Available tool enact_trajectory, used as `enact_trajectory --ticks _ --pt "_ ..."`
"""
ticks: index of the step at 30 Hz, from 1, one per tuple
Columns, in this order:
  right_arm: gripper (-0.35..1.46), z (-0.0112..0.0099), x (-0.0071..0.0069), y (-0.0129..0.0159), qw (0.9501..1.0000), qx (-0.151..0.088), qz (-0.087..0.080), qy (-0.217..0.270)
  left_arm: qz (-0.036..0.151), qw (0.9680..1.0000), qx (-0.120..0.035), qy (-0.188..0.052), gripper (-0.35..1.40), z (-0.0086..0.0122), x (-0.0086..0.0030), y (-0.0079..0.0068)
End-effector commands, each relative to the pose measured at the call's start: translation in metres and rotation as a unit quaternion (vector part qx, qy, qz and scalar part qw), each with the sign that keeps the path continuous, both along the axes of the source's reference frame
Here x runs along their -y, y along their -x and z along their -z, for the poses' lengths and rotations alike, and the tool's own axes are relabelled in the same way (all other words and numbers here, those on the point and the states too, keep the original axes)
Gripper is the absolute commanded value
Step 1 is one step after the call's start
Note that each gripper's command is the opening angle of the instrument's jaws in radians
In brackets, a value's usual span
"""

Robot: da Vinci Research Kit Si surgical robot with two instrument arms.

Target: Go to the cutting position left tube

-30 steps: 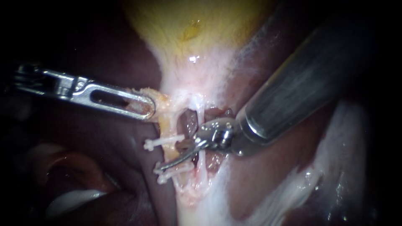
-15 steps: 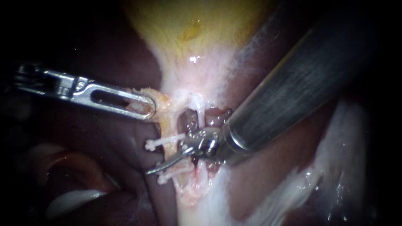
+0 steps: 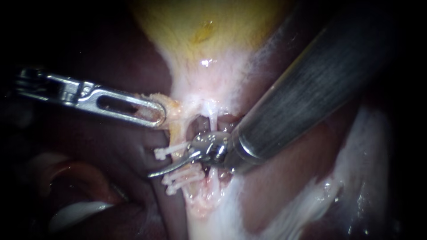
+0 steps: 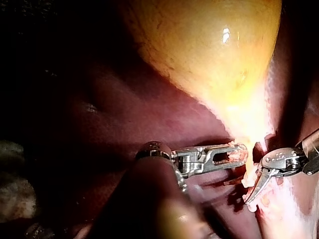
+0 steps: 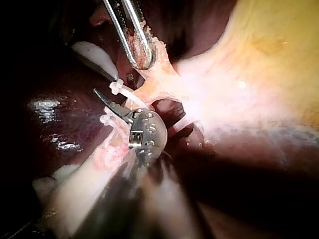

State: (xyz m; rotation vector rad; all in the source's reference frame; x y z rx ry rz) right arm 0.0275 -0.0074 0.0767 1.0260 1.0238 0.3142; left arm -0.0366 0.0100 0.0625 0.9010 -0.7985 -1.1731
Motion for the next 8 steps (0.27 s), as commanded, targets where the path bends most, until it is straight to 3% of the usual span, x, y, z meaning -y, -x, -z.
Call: enact_trajectory --ticks 1,8 --pt "1.36 0.0000 0.0000 0.0000 1.0000 0.000 0.000 0.000 0.000 1.0000 0.000 0.000 -0.35 0.0000 0.0000 0.0000" --pt "1.36 0.0000 0.0001 0.0001 1.0000 0.000 0.001 0.000 0.000 1.0000 0.000 0.000 -0.35 0.0000 0.0000 0.0001"
